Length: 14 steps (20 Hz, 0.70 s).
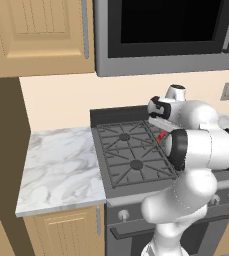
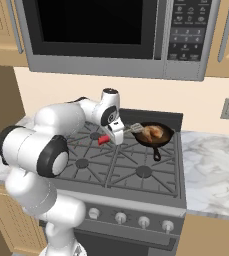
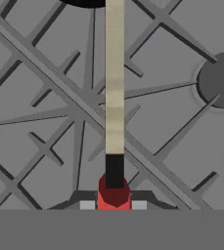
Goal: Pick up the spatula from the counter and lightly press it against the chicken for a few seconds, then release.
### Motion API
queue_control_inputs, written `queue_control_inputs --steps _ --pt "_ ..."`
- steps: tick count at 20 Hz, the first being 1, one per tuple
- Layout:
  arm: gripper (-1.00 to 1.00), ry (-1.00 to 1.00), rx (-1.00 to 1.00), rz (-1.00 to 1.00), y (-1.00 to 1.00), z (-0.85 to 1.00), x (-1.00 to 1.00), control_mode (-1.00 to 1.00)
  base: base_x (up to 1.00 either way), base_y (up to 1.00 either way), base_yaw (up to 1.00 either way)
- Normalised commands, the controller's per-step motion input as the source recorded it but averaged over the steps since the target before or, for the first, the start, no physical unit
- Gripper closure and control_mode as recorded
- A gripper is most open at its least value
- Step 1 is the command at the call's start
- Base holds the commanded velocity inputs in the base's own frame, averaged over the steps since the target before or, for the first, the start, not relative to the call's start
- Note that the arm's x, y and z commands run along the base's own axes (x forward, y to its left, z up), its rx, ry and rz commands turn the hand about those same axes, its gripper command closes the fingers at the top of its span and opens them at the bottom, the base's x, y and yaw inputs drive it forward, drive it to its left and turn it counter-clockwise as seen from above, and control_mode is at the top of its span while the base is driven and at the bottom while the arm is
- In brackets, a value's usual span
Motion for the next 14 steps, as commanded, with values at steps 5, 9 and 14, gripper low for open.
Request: queue_control_inputs --steps 5,9,14 --pt "1.0 0.0 0.0 0.0 -0.21 0.0 0.26 -1.0 0.0 0.0 0.0" --pt "1.0 0.0 0.0 0.0 -0.2 0.0 0.28 -1.0 0.0 0.0 0.0" --pt "1.0 0.0 0.0 0.0 -0.19 -0.02 0.24 -1.0 0.0 0.0 0.0"
